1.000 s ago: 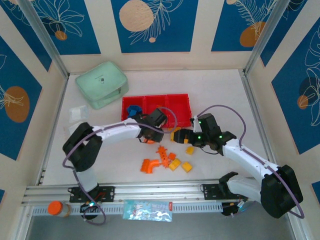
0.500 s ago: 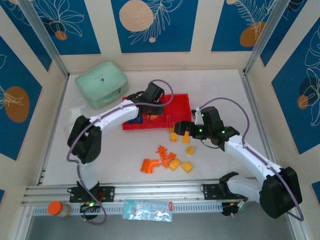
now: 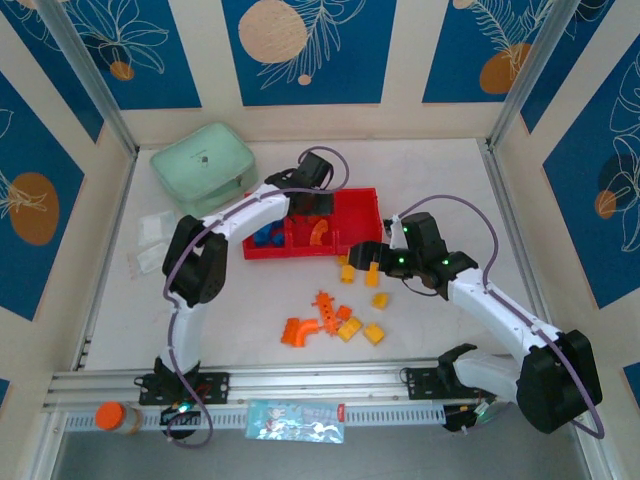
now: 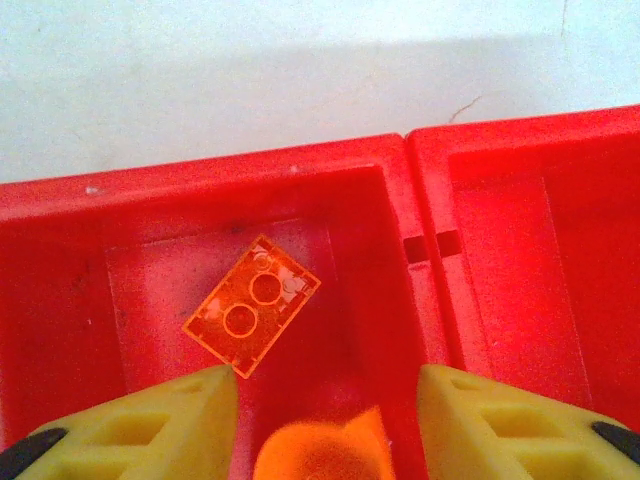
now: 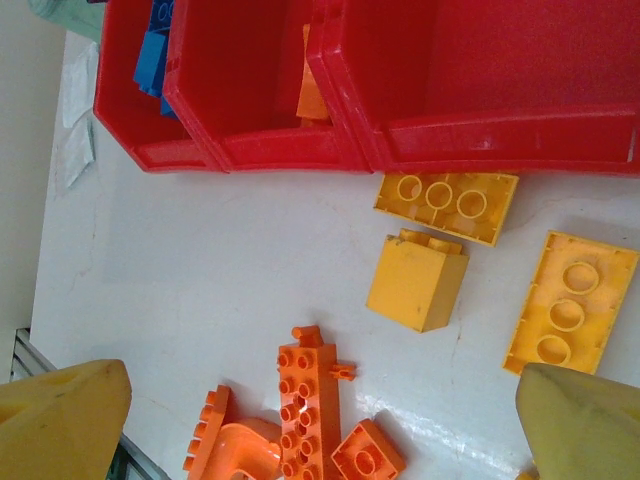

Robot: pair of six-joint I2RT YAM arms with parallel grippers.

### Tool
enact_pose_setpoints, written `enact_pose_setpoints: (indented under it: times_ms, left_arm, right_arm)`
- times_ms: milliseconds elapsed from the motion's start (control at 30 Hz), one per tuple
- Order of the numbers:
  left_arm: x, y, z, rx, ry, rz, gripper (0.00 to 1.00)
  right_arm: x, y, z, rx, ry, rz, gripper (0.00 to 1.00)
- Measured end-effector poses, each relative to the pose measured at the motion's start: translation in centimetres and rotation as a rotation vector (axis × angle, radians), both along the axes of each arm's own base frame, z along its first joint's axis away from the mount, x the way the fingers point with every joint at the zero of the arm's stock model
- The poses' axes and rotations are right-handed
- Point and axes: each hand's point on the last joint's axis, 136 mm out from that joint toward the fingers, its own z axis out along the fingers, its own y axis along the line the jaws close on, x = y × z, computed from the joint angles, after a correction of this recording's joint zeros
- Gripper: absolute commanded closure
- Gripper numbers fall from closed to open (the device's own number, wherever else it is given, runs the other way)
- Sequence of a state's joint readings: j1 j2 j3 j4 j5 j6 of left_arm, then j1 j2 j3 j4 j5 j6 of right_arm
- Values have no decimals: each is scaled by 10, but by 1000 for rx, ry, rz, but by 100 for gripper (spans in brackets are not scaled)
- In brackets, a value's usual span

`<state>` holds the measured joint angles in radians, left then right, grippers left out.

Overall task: Sort the legos into containers by color
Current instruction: Place the lego in the container, then pick up the lego from the middle-left of the table.

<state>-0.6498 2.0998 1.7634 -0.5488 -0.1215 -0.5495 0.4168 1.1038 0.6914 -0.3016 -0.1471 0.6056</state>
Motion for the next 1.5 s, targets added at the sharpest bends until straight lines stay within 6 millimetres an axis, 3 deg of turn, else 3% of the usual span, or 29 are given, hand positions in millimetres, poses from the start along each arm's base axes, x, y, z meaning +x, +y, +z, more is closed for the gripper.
enact_pose_setpoints:
  times_ms: [167,400,600,733,967,1133,1267,1500]
  left_arm:
    - [-29,9,6,-22,34,-27,49]
    - [-101,23,37,-66,42,-52,46]
    - [-178,26,14,-79,154,-66,42]
    - [-209,32,-5,-72,225,-38,38]
    - [-235,20,-16,-90,273,-5,33]
    - [-250,4,-45,-43,333,2,32]
    - [-257,-5,-61,-11,363,5,33]
    - [-257,-16,-72,-7,388,14,36]
  right_arm:
    - [2,3,2,-9,-8,24,1]
    - [-15,14,-7,-37,38,89,1]
    - [-30,11,-24,-56,87,103,1]
    - [-44,4,-39,-73,138,100,1]
    - [-51,-2,-43,-76,144,89,1]
    - [-48,-6,-45,-75,146,71,1]
    - [-46,-9,-44,-73,145,56,1]
    - [-47,-17,-48,-65,147,33,1]
